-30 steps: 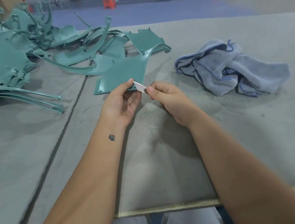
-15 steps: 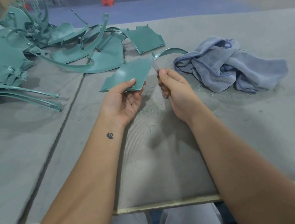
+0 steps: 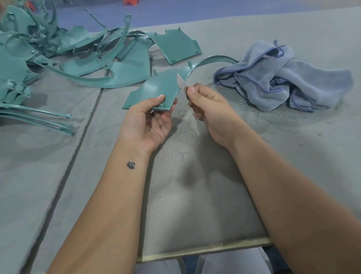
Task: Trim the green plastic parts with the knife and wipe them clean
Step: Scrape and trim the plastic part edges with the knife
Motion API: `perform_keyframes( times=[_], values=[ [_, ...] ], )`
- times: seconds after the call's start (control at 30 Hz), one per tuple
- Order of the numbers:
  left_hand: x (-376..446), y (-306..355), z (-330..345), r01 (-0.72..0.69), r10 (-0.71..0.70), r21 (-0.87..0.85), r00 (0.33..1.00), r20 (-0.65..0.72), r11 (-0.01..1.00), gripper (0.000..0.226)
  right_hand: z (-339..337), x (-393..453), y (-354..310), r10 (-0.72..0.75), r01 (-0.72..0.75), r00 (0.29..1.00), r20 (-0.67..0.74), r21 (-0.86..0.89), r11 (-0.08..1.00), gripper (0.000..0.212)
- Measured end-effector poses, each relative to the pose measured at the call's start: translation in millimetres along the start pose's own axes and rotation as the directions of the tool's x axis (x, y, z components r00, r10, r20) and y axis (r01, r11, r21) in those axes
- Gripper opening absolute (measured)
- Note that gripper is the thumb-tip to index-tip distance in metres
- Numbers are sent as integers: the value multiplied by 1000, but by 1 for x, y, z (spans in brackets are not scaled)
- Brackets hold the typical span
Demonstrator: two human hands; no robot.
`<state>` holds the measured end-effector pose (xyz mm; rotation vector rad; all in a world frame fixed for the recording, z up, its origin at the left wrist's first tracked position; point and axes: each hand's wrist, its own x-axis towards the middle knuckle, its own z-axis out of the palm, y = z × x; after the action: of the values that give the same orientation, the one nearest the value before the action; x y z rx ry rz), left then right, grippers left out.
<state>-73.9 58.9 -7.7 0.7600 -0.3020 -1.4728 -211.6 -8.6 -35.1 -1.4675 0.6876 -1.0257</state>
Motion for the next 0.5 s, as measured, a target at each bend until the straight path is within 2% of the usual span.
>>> perform_keyframes(
  times=[0.17,0.37,0.5],
  values=[
    [0,-2,-1,20,-20,36,1000,12,999,9,-3,3,1,20,-13,996,-85,87,996,30],
    [2,0,-3,9,-9,76,1000,-8,997,8,-2,4,-1,70,-50,988,-141,146,988,31],
    [1,3,-5,10,-12,132,1000,11,991,9,-9,8,-6,242,-105,936,-254,454,885,23]
  ],
)
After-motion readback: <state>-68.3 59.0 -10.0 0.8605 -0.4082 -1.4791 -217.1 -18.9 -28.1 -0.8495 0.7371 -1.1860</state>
